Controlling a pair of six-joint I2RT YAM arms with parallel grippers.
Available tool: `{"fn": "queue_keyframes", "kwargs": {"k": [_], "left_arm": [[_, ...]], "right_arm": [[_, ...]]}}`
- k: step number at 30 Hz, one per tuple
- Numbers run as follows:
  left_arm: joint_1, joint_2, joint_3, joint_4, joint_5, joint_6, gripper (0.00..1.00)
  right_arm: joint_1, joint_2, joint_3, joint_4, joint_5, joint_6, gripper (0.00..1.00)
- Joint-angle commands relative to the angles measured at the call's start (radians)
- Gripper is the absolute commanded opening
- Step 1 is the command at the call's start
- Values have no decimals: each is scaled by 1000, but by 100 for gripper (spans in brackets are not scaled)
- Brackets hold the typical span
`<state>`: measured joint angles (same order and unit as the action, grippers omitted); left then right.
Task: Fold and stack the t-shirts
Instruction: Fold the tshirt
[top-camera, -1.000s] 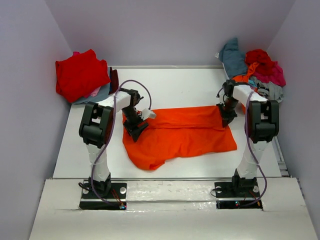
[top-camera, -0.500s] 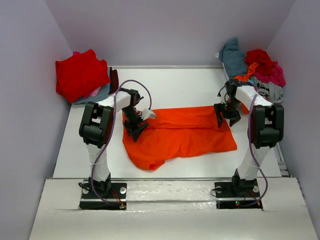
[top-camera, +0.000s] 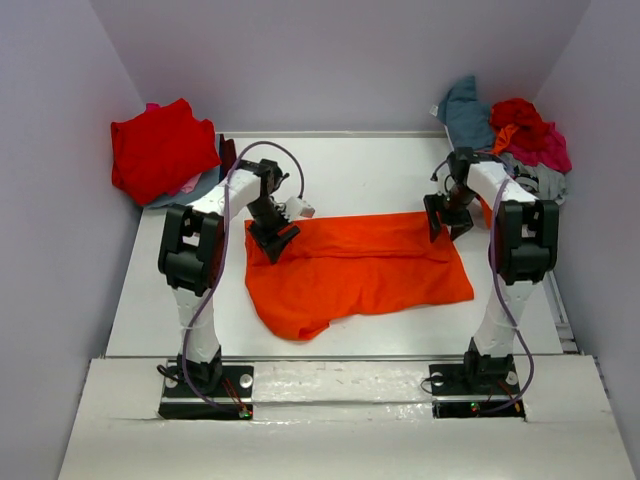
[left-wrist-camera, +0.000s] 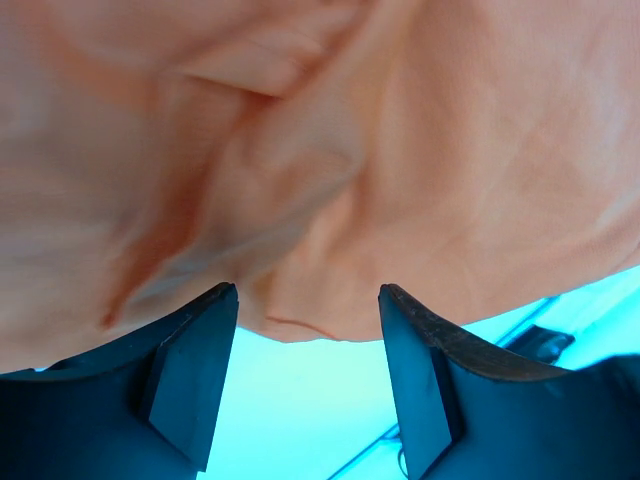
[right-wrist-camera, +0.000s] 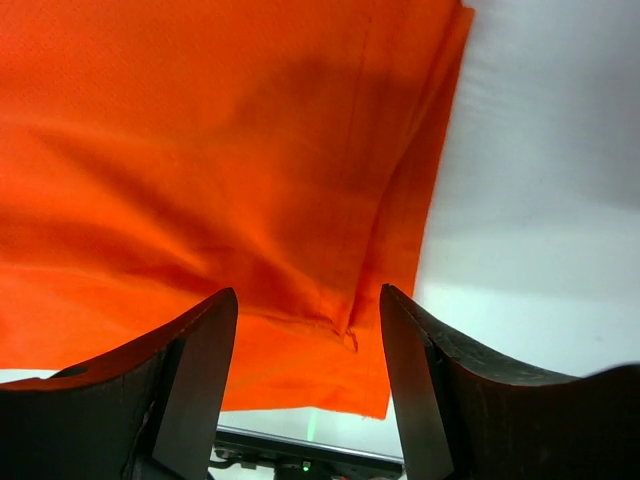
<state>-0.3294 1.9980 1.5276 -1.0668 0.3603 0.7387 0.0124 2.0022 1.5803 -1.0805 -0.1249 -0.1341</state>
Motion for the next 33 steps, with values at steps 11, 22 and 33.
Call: {"fn": "queue_keyframes", "kwargs": {"k": [11,22,33], "left_arm": [[24,42,275,33,-139,-110,70],[33,142,293,16,-75,-111,69],[33,65,194,16,-73,-99,69]], "right_arm": [[3,128,1,43,-73,-16,59],[3,147,23,28,-65,-25,59],[3,150,15,36,-58,-24,58]]}}
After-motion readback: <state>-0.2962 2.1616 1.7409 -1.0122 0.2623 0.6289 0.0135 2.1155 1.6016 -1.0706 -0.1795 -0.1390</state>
